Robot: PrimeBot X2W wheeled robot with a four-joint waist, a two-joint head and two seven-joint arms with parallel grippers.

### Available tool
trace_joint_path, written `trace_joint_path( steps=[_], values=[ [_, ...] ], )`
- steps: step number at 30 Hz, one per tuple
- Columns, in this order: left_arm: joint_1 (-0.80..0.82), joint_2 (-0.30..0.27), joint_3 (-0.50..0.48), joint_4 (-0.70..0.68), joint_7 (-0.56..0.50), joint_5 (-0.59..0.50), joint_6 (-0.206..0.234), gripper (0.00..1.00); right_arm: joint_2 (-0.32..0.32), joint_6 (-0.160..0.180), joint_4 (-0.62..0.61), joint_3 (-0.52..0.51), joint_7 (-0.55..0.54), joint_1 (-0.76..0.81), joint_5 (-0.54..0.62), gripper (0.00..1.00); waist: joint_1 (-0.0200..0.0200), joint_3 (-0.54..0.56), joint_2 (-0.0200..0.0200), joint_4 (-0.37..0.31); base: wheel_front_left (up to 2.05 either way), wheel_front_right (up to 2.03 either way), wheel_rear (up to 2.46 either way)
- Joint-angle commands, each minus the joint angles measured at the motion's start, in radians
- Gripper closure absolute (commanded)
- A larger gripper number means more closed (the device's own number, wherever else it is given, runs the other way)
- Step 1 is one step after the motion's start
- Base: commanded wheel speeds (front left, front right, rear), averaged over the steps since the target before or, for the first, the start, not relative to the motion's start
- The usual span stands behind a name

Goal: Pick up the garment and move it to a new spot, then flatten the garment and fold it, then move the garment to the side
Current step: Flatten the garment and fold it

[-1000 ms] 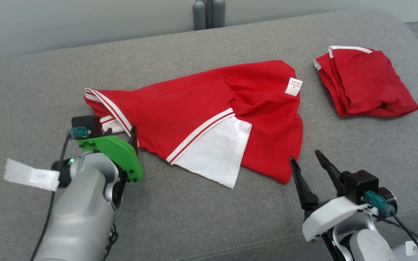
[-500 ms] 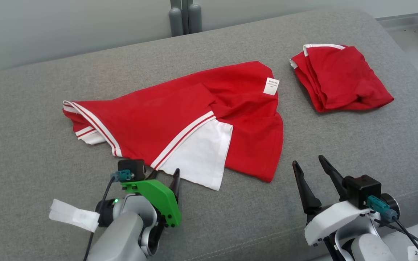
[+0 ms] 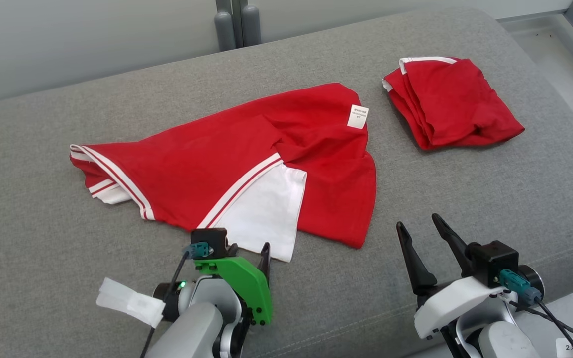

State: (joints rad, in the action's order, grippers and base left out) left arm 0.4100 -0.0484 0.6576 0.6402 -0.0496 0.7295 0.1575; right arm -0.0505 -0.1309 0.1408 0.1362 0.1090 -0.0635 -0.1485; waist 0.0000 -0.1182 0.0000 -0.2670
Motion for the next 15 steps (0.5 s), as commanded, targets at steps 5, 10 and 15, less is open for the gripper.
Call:
trace_joint_path(
  steps=[5, 10, 15],
  values=[
    [0.030, -0.021, 0.058, 0.001, 0.034, -0.090, 0.028, 0.00, 0.000, 0.000, -0.009, 0.000, 0.008, 0.000, -0.002, 0.00, 0.0000, -0.018, 0.0000, -0.008, 0.00, 0.00, 0.00],
    [0.058, -0.024, 0.122, 0.022, 0.043, -0.159, 0.043, 0.00, 0.000, 0.000, -0.010, -0.004, 0.013, -0.009, -0.005, 0.00, 0.0000, -0.043, 0.0000, -0.009, 0.00, 0.00, 0.00],
    [0.078, -0.020, 0.172, 0.073, 0.023, -0.193, 0.034, 0.00, 0.000, 0.000, -0.003, -0.003, 0.021, -0.021, -0.010, 0.00, 0.0000, -0.063, 0.0000, -0.010, 0.00, 0.00, 0.00]
  ],
)
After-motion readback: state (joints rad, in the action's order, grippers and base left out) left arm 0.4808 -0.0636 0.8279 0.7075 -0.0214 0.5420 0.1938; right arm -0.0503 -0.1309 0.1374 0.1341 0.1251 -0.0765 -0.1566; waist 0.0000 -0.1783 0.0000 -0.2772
